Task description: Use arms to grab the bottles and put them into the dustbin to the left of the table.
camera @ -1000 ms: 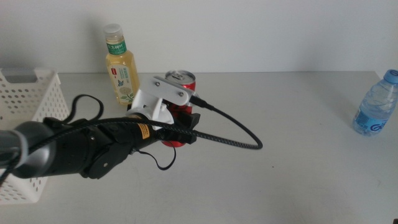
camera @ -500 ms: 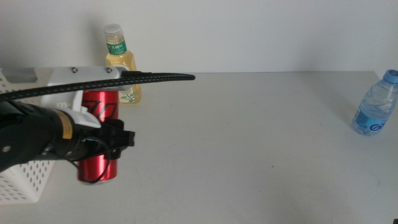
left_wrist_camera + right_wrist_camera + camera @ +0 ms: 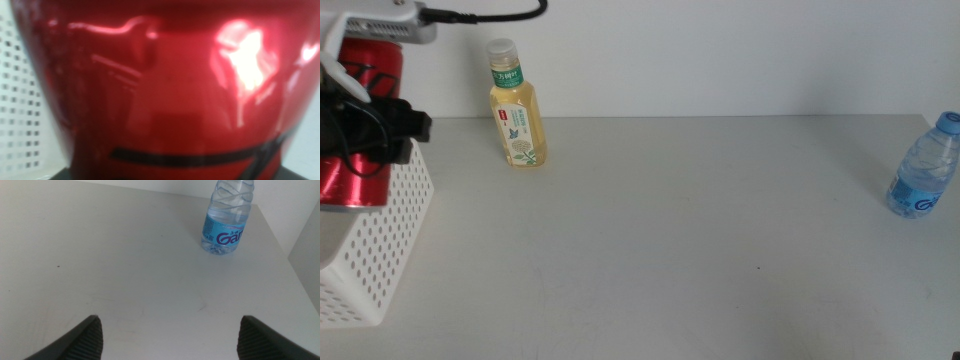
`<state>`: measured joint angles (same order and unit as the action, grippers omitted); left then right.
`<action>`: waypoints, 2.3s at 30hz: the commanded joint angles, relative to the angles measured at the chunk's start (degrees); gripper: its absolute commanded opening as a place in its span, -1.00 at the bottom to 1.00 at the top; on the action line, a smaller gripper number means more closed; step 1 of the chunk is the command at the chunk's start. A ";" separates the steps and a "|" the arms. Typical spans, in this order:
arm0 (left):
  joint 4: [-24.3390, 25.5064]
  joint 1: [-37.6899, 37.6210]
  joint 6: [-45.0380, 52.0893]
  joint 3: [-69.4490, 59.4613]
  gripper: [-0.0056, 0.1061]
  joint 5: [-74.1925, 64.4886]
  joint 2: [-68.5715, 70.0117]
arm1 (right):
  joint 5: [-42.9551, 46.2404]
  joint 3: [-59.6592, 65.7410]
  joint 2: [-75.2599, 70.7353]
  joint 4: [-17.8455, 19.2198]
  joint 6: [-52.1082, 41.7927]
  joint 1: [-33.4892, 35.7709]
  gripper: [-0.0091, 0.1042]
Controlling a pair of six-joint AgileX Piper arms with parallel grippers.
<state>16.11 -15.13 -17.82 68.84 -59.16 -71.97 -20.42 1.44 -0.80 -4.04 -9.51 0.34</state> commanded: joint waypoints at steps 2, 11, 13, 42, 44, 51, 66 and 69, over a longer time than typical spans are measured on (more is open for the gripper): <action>-3.69 7.97 9.11 7.85 -0.93 -0.82 -1.59 | 3.68 -0.36 -1.23 0.50 -0.54 -0.26 0.82; -11.50 25.84 21.15 14.37 -0.93 -3.45 -10.86 | 3.68 -0.36 -1.23 0.50 -0.54 -0.26 0.82; -12.31 28.27 24.33 14.70 -0.93 -3.52 -13.01 | 3.68 -0.36 -1.23 0.50 -0.54 -0.26 0.82; -11.53 31.81 29.73 14.64 -0.93 5.69 -36.62 | 3.68 -0.36 -1.23 0.50 -0.54 -0.26 0.82; -11.83 31.75 29.73 14.64 -0.93 5.52 -36.80 | 3.68 -0.36 -1.23 0.50 -0.54 -0.26 0.82; -14.08 31.75 29.61 14.64 -0.61 5.82 -36.89 | 3.68 -0.36 -1.23 0.50 -0.54 -0.26 0.82; -13.53 31.75 29.67 18.45 0.78 -2.79 -34.63 | 3.68 -0.36 -1.23 0.50 -0.54 -0.26 0.82; -16.11 31.62 29.59 19.53 0.78 -4.31 -31.29 | 3.68 -0.36 -1.23 0.50 -0.54 -0.26 0.82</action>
<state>1.71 16.59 12.64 86.08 -62.39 -108.43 -20.42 1.44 -0.80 -4.04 -9.51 0.34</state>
